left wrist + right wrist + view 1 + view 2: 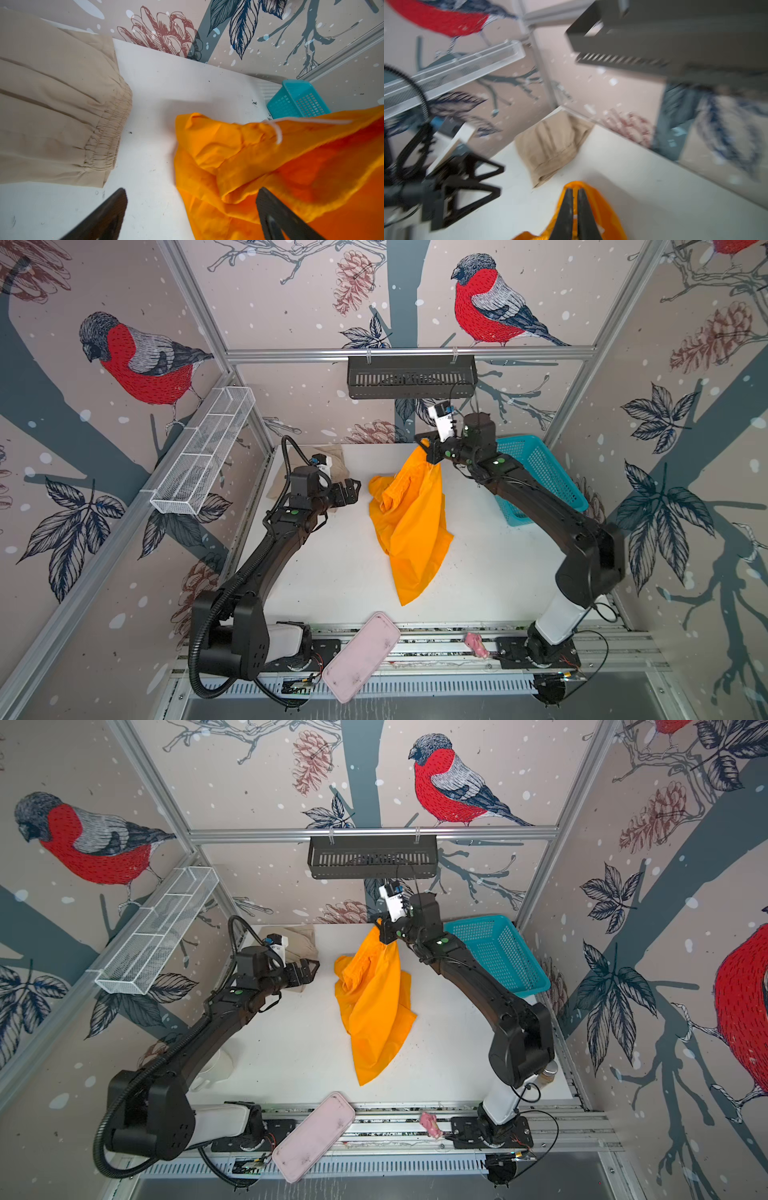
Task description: Fold and stack the shorts
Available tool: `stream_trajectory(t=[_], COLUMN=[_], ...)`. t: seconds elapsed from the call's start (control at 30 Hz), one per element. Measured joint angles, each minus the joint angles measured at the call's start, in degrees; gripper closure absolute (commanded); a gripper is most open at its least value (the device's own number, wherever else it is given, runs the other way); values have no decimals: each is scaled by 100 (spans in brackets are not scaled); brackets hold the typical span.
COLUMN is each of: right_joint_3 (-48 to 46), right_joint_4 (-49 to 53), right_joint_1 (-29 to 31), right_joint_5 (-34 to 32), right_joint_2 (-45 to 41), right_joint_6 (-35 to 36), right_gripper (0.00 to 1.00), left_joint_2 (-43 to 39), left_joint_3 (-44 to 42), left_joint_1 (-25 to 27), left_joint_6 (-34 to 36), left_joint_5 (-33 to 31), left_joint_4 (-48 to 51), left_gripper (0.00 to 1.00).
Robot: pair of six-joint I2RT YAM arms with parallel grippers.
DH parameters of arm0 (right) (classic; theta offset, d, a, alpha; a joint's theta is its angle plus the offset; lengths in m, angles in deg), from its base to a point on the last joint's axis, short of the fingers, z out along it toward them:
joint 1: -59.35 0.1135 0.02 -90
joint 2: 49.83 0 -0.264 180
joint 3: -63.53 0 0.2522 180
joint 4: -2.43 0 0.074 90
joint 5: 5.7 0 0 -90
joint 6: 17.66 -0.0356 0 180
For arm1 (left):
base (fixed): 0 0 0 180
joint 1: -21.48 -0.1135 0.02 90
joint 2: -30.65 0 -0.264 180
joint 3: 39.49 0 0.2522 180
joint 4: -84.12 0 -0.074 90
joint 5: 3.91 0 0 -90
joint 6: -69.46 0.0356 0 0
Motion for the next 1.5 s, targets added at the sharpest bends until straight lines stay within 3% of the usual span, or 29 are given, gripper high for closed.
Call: stream_trajectory(t=[0.1, 0.27, 0.33, 0.4, 0.43, 0.53, 0.6, 0.7, 1.0, 1.27, 1.5], right_joint_3=[0, -63, -48, 216, 413, 1290, 1899, 1923, -251, -1567, -2035], right_joint_4=[-96, -85, -72, 81, 166, 560, 745, 697, 1071, 1196, 846], right_joint_1=[302, 1169, 1453, 1751, 1853, 2085, 2083, 1847, 695, 420, 284], right_joint_5=[-1386, -2245, -2280, -2162, -2039, -1515, -1187, -870, -442, -551, -387], right_joint_2=[-321, -9, 402, 1047, 1322, 2052, 2273, 2046, 992, 540, 323], right_joint_6=[400, 688, 643, 498, 476, 382, 348, 286, 415, 503, 372], right_gripper=[99, 95, 89, 64, 56, 46, 35, 19, 18, 18, 15], left_joint_2=[-31, -144, -227, -319, -345, -407, -444, -448, -372, 422, 1231], left_joint_3=[72, 85, 46, -79, -149, -363, -549, -949, -2103, -2323, -2347], left_joint_1=[4, -39, -138, -317, -407, -621, -647, -619, -289, -400, -354], left_joint_6=[-39, -160, -205, -315, -348, -496, -608, -890, -1860, -2271, -2590], left_joint_5=[-83, -140, -225, -267, -264, -223, -11, 527, 1355, 1233, 1456], left_joint_4=[92, 162, 210, 238, 254, 284, 184, -184, -979, -1580, -2345], left_gripper=[3, 3, 3, 3, 3, 3, 3, 3, 3, 3, 3])
